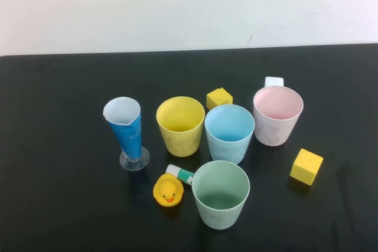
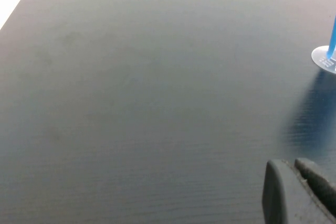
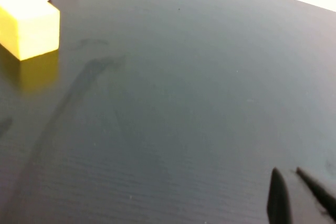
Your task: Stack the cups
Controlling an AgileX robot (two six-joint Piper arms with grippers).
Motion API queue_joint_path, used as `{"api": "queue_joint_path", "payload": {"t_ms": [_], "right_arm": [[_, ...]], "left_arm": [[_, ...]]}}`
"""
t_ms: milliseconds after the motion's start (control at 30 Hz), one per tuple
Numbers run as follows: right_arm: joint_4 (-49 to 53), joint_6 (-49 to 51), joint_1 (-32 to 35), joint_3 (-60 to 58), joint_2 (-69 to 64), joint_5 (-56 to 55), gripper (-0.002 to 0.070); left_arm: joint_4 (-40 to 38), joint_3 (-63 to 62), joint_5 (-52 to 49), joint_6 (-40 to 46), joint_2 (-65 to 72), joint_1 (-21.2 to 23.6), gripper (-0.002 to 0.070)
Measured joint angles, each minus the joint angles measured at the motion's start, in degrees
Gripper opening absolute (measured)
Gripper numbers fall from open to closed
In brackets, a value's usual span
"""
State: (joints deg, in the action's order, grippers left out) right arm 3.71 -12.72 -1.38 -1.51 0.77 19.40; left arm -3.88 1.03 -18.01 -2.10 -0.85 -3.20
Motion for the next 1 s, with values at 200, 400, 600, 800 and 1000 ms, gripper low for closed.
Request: {"api": "queue_joint_path", "payload": {"t_ms": [200, 400, 600, 800, 1000], "right_arm": [[-0.3, -0.2, 0.0, 0.0, 0.0, 0.0, -0.0002], [-18.5, 7.9, 0.0, 0.0, 0.0, -0.1, -0.0003], [-39.6, 16.5, 0.0, -0.1, 0.0, 0.0, -0.0003], [-41.5, 15.8, 0.0, -0.1, 0.0, -0.4, -0.0003], [-41.5, 12.7, 0.0, -0.1, 0.0, -0.5, -0.0003]], "left_arm": [[0.0, 0.0, 0.0, 0.0, 0.0, 0.0, -0.0002], [-13.8, 0.0, 1.3, -7.6, 0.0, 0.0, -0.0002], [-37.3, 0.1, 4.8, -15.7, 0.0, 0.0, -0.0002], [-39.4, 0.1, 6.0, -16.1, 0.0, 0.0, -0.0002], [-40.3, 0.0, 10.2, -13.5, 0.0, 0.0, -0.0002]]}}
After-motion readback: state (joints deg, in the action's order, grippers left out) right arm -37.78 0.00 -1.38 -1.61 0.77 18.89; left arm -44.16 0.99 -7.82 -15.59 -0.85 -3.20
